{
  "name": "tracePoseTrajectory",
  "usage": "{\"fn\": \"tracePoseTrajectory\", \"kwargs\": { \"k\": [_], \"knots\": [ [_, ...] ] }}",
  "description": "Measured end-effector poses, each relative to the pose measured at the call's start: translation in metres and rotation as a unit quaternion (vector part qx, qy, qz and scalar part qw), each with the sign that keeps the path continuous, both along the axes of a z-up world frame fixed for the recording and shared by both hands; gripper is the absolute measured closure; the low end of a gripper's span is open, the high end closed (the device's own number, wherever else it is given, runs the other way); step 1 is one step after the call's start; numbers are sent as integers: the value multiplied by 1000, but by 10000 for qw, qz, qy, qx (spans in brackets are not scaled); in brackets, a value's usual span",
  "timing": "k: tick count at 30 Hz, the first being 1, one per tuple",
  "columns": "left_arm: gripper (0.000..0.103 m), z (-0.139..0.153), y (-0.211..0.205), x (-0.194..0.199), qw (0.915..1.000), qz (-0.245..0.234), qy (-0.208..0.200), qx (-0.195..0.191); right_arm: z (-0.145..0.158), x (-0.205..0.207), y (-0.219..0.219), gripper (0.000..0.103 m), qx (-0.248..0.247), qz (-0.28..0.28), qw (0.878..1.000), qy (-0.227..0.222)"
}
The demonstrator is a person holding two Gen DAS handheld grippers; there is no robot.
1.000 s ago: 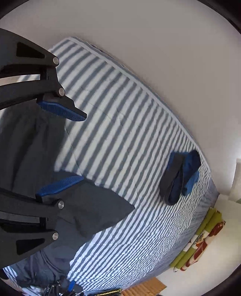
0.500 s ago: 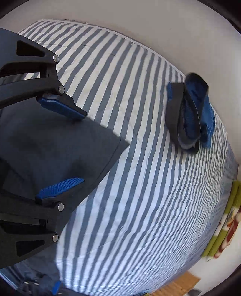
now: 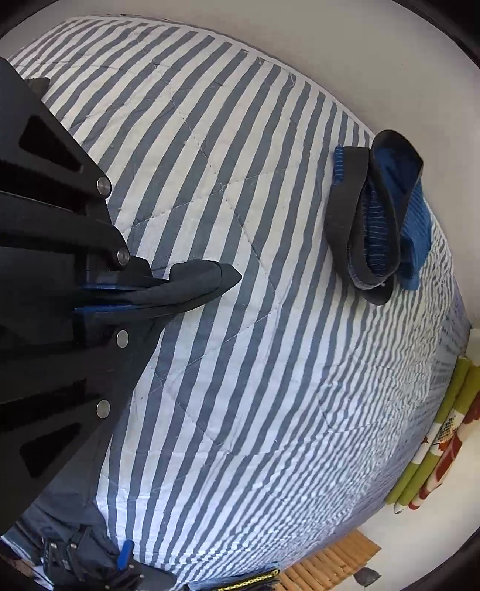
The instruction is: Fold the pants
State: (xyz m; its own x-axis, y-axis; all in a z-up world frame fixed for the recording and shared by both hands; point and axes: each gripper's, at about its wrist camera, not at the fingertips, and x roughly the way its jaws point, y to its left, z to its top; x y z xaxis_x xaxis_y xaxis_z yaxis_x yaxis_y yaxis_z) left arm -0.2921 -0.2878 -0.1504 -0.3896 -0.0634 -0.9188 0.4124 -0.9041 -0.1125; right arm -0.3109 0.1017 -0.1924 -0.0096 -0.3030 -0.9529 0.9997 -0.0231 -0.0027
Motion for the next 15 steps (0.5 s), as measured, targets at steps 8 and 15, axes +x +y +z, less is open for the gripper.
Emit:
{"fn": "tracePoseTrajectory", "kwargs": {
  "k": [8, 15],
  "knots": [
    [100, 82, -21, 87, 9940, 177, 1066, 199, 14, 49, 10, 101, -203, 253, 9990, 310],
    [100, 108, -21, 251, 9764, 459, 2056, 477, 103, 99, 80, 101, -1773, 257, 9831, 371]
  ]
}}
